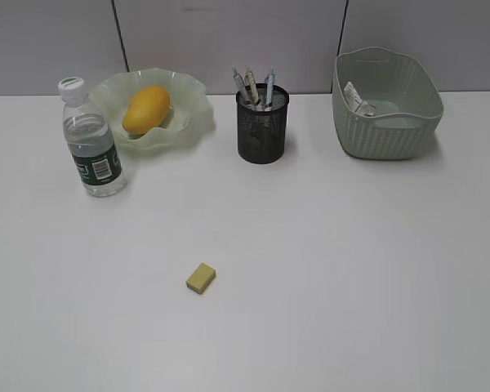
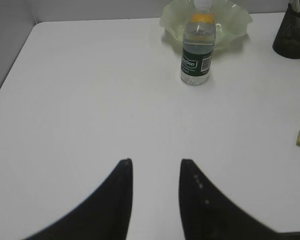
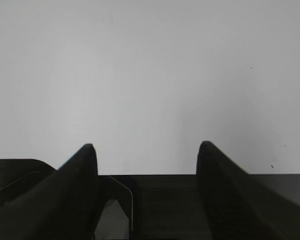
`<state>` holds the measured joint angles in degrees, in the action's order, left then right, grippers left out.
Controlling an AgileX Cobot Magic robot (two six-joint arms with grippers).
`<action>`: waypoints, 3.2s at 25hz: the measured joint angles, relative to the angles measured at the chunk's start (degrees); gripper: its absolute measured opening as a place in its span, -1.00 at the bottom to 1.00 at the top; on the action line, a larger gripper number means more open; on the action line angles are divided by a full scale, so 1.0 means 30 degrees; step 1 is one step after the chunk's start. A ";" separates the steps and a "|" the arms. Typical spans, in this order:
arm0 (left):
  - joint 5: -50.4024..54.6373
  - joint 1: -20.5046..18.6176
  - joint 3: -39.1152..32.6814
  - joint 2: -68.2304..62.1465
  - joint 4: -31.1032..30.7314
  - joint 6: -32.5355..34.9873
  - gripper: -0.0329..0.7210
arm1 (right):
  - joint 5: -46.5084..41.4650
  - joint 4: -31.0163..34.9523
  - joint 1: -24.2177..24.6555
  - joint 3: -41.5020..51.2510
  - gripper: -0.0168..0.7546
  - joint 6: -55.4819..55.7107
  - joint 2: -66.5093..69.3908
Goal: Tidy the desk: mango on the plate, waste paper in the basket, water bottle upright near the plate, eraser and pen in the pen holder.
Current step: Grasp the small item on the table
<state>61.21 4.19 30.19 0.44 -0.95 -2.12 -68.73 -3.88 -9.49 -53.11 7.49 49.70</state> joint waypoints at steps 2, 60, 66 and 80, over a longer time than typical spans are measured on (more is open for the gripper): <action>0.0000 0.0000 0.0000 0.0000 0.0000 0.0000 -0.26 | 0.0000 0.0000 0.0000 0.0501 0.32 0.0000 -0.1671; -0.0007 0.0000 0.0000 0.0000 0.0067 0.0000 -0.26 | 0.3038 0.3094 0.1977 0.8035 0.25 -0.4317 -1.6739; -0.0007 0.0000 0.0000 0.0000 0.0085 0.0000 -0.26 | 0.3038 0.3112 0.2474 0.8035 0.25 -0.4337 -1.6739; -0.0007 0.0000 0.0000 0.0000 0.0076 0.0000 -0.10 | 0.3038 0.3112 0.2594 0.8035 0.25 -0.4357 -1.6739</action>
<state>61.19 4.19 30.19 0.44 -0.72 -2.12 -59.62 5.46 -1.71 -29.00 -5.58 -0.51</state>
